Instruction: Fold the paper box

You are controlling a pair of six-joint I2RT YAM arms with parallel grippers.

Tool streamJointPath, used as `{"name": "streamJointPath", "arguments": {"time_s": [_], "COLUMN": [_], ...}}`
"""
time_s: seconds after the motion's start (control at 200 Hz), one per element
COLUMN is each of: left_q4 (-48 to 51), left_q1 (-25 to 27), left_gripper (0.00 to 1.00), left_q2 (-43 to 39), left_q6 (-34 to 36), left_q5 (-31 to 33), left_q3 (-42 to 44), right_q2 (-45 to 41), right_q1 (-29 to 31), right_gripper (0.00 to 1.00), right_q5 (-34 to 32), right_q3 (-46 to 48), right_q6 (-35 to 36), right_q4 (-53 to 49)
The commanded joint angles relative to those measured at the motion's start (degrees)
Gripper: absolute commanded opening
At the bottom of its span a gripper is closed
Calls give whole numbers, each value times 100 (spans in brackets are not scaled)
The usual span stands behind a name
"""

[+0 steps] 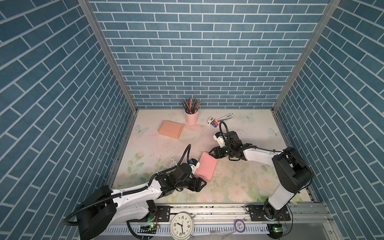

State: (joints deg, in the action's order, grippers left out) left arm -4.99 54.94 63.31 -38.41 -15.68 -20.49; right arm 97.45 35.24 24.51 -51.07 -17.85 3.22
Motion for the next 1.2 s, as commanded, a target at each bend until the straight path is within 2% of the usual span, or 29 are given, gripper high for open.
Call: {"name": "streamJointPath", "arguments": {"time_s": [0.0,0.455,0.93,1.195], "left_q4": [-466,-1265,-1469,-1379], "left_q1": [40,-97,-1058,-1331], "left_gripper": [76,75,73,73], "left_q2": [210,623,97,17], "left_q6": [-96,-384,-178,-70], "left_q5": [32,97,-364,-480], "left_q3": [60,145,548,532], "right_q2": [62,4,-224,-341], "right_q1": [0,12,24,34], "right_gripper": [60,53,46,46], "right_q5": [206,371,291,368], "right_q3": [-47,284,472,663], "right_q6": [145,-35,-78,-184], "right_q4": [63,355,317,425]}}
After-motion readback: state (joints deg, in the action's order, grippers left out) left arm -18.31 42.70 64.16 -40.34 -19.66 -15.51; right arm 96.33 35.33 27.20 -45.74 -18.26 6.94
